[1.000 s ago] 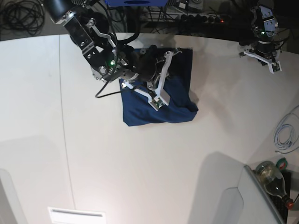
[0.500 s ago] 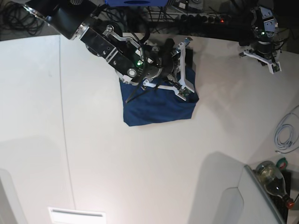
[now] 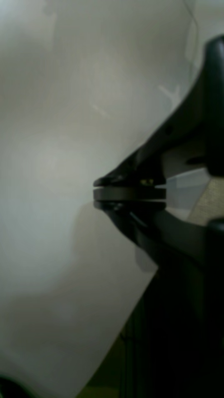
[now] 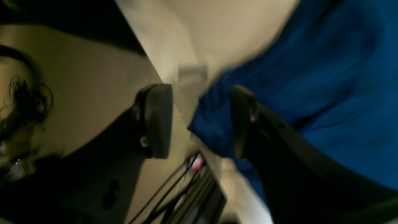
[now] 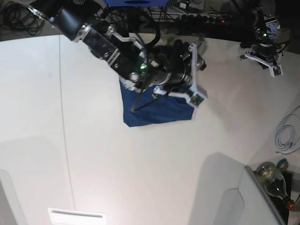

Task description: Layout the t-shirt on the table in an organized manner, then fold the t-shirt properly

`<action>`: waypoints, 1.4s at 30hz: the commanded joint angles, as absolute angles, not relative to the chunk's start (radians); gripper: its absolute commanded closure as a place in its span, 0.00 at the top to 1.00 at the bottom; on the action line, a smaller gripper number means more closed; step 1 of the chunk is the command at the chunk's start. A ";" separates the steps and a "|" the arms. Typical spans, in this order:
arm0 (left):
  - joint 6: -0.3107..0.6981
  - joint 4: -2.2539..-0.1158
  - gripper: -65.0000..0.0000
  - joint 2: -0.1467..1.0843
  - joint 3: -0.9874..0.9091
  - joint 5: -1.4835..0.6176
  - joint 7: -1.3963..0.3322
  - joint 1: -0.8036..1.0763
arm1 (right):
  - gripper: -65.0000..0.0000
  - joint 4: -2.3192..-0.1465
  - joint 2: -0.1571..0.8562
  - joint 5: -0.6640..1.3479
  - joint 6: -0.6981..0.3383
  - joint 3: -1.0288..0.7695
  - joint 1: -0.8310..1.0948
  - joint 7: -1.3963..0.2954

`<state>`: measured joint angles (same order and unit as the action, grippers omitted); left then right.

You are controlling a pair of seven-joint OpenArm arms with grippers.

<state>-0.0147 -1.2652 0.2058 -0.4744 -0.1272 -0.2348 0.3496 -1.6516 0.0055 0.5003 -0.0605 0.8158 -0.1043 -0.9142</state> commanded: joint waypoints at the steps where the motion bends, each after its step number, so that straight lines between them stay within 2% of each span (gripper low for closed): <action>1: -0.019 -1.293 0.00 0.220 -0.478 -0.125 -0.214 0.351 | 0.34 -1.712 0.019 0.489 -0.056 0.756 -0.120 -0.897; 5: -0.019 -1.307 0.00 0.216 -0.478 -0.127 -0.214 0.360 | 0.00 -1.695 0.025 0.489 -0.064 0.533 -0.091 -0.897; 9: -0.019 -1.307 0.00 0.214 -0.478 -0.127 -0.214 0.358 | 0.01 -1.604 0.024 0.489 -0.065 0.553 -0.090 -0.897; 14: -0.019 -1.307 0.00 0.219 -0.478 -0.127 -0.214 0.358 | 0.00 -1.587 0.028 0.489 -0.065 0.702 -0.054 -0.895; 17: -0.019 -1.307 0.00 0.220 -0.478 -0.127 -0.214 0.360 | 0.00 -1.508 0.019 0.487 -0.065 0.769 -0.070 -0.889; 25: -0.018 -1.308 0.00 0.216 -0.470 -0.125 -0.216 0.355 | 0.00 -1.310 -0.061 0.486 -0.065 0.912 -0.166 -0.871; 32: -0.018 -1.380 0.00 0.213 -0.361 -0.127 -0.216 0.360 | 0.00 -1.225 -0.105 0.487 -0.065 1.050 -0.223 -0.863; 35: -0.018 -1.425 0.00 0.213 -0.321 -0.128 -0.217 0.361 | 0.00 -1.305 -0.093 0.489 -0.064 1.010 -0.219 -0.868; 38: -0.018 -1.492 0.00 0.200 -0.298 -0.133 -0.217 0.378 | 0.00 -1.486 -0.018 0.490 -0.058 0.906 -0.191 -0.898; 42: -0.018 -1.610 0.00 0.194 -0.295 -0.308 -0.219 0.438 | 0.00 -1.701 0.070 0.490 -0.059 0.694 -0.130 -0.951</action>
